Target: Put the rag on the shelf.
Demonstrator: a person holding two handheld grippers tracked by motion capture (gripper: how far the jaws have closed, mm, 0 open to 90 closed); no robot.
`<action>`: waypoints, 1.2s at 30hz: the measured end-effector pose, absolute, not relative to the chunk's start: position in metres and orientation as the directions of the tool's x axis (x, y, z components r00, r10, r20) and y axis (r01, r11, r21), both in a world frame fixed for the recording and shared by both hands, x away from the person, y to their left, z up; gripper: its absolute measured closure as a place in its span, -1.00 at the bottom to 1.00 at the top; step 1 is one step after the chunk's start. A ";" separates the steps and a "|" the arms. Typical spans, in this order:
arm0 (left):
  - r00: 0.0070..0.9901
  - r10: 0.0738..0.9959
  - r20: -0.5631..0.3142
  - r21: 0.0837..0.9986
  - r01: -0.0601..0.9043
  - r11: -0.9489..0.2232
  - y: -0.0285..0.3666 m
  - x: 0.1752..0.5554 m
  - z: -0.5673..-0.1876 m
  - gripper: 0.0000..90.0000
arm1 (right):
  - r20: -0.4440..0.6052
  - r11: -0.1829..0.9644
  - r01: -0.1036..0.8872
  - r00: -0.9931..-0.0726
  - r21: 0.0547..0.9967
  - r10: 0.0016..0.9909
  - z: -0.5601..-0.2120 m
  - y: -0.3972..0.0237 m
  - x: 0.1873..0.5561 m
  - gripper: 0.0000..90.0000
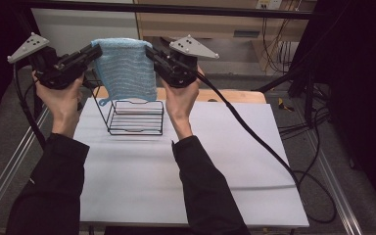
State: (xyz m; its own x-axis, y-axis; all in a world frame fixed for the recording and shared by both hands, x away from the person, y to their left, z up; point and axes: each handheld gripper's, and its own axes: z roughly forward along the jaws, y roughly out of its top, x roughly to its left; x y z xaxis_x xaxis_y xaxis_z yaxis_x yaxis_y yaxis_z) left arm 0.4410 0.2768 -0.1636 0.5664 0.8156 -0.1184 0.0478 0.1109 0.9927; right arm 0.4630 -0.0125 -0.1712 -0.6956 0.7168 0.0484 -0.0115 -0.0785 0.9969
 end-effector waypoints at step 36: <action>0.510 0.859 -0.050 0.999 0.016 0.049 0.274 0.506 -0.126 0.82 | 0.026 -0.096 -0.076 -0.640 0.992 0.768 -0.154 0.008 0.511 0.85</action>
State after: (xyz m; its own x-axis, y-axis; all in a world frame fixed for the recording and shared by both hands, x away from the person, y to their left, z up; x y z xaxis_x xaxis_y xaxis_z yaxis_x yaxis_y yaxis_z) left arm 0.5064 0.2745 -0.1259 0.5103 0.8585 -0.0504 0.0161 0.0490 0.9987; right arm 0.5110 0.0079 -0.1537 -0.6397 0.7682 0.0256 -0.0761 -0.0964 0.9924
